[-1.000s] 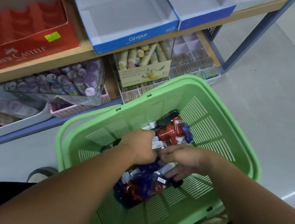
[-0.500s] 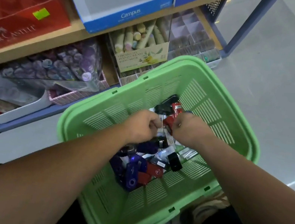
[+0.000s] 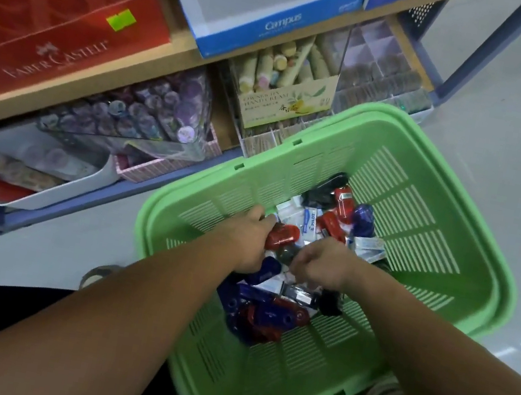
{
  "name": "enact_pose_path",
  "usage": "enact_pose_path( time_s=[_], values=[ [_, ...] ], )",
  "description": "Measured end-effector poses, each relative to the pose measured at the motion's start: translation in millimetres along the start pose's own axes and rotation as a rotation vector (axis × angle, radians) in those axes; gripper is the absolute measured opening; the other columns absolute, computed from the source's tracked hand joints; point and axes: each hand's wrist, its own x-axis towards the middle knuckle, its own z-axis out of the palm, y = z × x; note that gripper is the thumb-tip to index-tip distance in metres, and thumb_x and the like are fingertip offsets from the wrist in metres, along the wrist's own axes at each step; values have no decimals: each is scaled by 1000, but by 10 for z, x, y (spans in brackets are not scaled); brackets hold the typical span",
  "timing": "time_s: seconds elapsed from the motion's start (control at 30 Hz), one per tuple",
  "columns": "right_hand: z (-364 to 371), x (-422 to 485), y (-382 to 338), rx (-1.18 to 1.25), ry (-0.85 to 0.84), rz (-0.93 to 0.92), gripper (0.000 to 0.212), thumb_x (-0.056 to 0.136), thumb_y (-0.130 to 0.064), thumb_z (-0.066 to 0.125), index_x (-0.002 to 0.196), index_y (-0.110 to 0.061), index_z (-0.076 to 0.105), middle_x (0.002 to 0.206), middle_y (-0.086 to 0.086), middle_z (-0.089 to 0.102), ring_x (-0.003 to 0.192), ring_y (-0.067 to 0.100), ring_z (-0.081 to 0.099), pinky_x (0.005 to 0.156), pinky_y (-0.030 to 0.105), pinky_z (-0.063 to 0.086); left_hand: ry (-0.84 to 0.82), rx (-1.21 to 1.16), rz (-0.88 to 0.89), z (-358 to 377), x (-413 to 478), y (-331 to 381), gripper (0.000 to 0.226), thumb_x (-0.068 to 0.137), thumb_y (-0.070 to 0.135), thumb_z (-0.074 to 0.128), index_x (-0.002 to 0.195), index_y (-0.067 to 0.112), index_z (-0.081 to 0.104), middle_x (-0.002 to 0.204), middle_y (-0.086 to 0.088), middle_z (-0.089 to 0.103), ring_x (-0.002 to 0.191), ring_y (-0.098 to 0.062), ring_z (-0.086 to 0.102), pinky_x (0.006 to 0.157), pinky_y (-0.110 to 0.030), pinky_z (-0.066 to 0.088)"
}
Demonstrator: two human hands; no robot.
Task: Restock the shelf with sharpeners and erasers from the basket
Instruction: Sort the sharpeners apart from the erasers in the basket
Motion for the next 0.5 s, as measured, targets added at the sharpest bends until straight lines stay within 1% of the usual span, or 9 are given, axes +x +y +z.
enact_pose_path(
  time_s=[0.07,0.13,0.17,0.23,0.3,0.37,0.4,0.43,0.5],
  values=[
    [-61,67,41,-101,250,-4,12,88,-29,76,90,-26,64,90,-3,67,85,19,66,74,30,54,-2,-13,-49,30,47,77,86,84,44,77,153,24,29,139,-4,33,119,-28,52,101,-46,49],
    [-74,116,54,-161,357,-35,24,86,-35,77,102,-29,60,101,-1,65,86,18,64,80,36,57,-16,-33,-103,80,80,141,77,82,49,78,145,25,41,131,-5,35,120,-28,48,103,-49,47],
    [-60,139,49,-152,335,-67,30,84,-32,78,110,-31,62,105,-2,63,88,17,64,81,36,58,-35,-49,-119,99,88,149,71,81,51,77,140,26,46,130,-5,36,122,-28,45,104,-50,46],
    [-25,148,-11,-69,224,-108,37,84,-23,79,116,-30,64,103,-5,61,85,12,63,73,29,57,-112,-122,-111,91,76,115,58,81,52,78,130,30,56,131,-4,40,125,-27,45,107,-49,44],
    [31,161,-79,-103,171,-76,37,84,-22,78,117,-29,62,106,-2,63,88,14,65,74,29,58,-205,-259,-88,42,26,20,40,86,36,77,124,33,63,132,-1,49,120,-24,54,103,-42,50],
    [80,190,-131,-387,299,-64,39,85,-31,74,120,-26,58,117,2,58,104,23,62,87,39,57,-241,-304,-60,-94,-43,-20,41,92,17,69,131,29,64,134,-2,59,114,-24,62,98,-35,53],
    [102,199,-164,-500,363,-93,37,86,-34,72,119,-25,58,117,2,55,109,25,59,90,39,55,-235,-280,-43,-192,-82,-8,43,94,12,65,135,25,63,134,-3,61,114,-25,63,97,-33,53],
    [122,205,-199,-531,391,-143,34,86,-35,71,116,-25,59,112,0,54,110,25,57,88,38,53,-234,-240,-25,-294,-122,-1,44,94,9,62,137,21,62,132,-5,63,114,-27,63,97,-33,53],
    [187,210,-268,-430,285,-255,24,85,-33,74,106,-25,65,98,-6,55,101,20,61,81,30,51,-257,-137,7,-480,-248,-4,47,91,3,57,134,19,63,131,-7,65,115,-29,63,99,-37,54]
  ],
)
